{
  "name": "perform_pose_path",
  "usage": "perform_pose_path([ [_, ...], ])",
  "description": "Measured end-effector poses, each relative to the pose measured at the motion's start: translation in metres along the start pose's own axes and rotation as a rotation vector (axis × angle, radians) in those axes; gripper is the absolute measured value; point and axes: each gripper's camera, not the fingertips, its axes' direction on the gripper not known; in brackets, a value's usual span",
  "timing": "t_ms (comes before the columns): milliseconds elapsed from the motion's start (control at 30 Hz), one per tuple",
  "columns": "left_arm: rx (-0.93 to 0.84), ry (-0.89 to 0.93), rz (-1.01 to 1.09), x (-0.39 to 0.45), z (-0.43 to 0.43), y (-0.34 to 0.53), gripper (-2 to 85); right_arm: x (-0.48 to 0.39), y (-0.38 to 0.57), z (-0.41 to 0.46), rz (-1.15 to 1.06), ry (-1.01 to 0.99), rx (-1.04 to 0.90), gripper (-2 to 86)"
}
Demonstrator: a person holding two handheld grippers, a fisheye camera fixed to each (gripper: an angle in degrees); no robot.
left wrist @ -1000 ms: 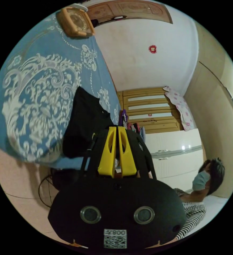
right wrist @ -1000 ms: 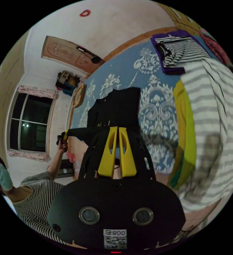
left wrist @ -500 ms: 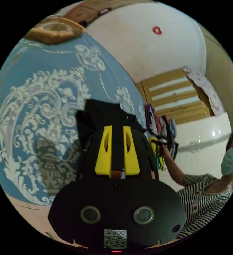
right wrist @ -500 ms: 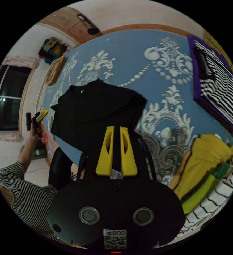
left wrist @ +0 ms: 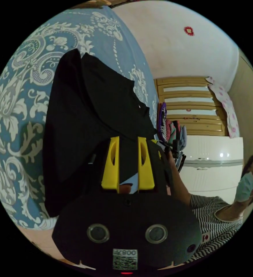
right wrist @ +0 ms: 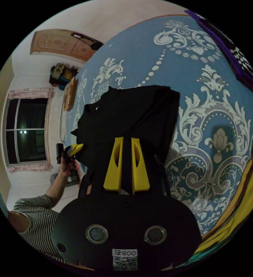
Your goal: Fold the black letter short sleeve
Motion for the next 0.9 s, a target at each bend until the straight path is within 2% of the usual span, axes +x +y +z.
perform_pose_path([
  [233, 0.063, 0.085, -0.113, -0.004, 0.013, -0.042, 3.9, 0.0, -0.04, 0.008, 0.079, -0.098, -0.003, 4.5],
  [433, 0.08, 0.126, -0.099, 0.008, 0.017, -0.07, 1.1, -0.007, -0.072, 0.008, 0.1, -0.167, 0.019, 1.3],
  [733, 0.185, 0.139, 0.011, 0.048, -0.002, -0.146, 2.1, -0.043, -0.142, -0.004, 0.021, -0.256, 0.108, 0.5],
  [900, 0.191, 0.094, 0.015, 0.058, -0.003, -0.182, 5.6, -0.063, -0.192, -0.009, 0.036, -0.168, 0.138, 1.2],
])
